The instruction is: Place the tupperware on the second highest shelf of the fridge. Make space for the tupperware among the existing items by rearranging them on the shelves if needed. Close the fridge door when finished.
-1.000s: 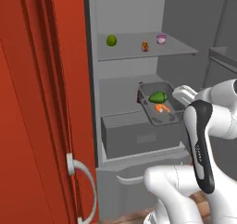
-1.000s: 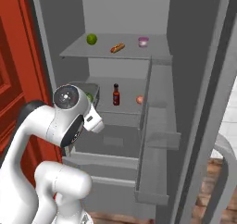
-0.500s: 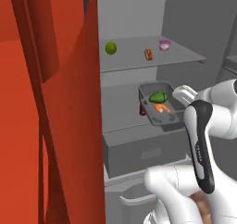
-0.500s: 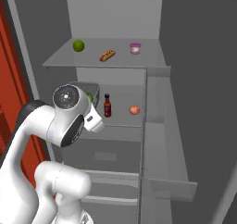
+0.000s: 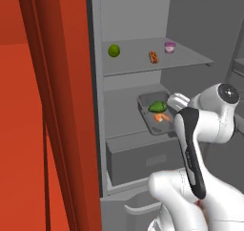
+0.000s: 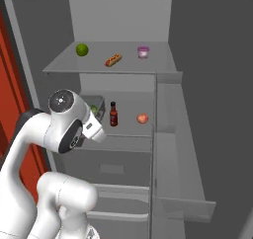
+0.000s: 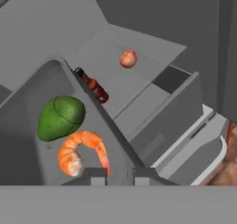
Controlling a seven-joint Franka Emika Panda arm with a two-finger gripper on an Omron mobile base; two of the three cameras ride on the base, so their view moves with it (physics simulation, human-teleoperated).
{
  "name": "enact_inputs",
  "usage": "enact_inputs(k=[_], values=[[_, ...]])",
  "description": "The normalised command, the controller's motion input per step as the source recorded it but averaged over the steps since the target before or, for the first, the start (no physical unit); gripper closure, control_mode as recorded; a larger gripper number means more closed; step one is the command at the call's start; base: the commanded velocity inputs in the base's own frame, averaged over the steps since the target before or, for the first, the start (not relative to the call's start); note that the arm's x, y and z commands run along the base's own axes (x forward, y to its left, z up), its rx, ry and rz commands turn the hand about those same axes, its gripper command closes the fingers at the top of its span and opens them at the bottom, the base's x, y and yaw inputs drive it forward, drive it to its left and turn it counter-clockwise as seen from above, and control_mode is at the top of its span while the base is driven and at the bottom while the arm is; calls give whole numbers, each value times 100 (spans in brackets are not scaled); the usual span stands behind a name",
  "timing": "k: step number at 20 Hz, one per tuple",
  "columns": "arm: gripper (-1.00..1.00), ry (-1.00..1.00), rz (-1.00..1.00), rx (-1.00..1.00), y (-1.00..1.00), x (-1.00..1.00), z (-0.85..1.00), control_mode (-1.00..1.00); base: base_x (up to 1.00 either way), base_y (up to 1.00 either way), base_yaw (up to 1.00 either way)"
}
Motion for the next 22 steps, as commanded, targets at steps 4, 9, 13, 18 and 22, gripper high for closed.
enact_inputs(k=[4,9,13,18,22], values=[[100,5,0,-5,34,22,-33,-100,0,0,0],[100,4,0,0,36,12,-33,-100,0,0,0],[100,0,2,1,22,6,-33,-100,0,0,0],[100,0,4,11,5,18,-14,-100,0,0,0],[100,1,5,14,0,32,0,-100,0,0,0]])
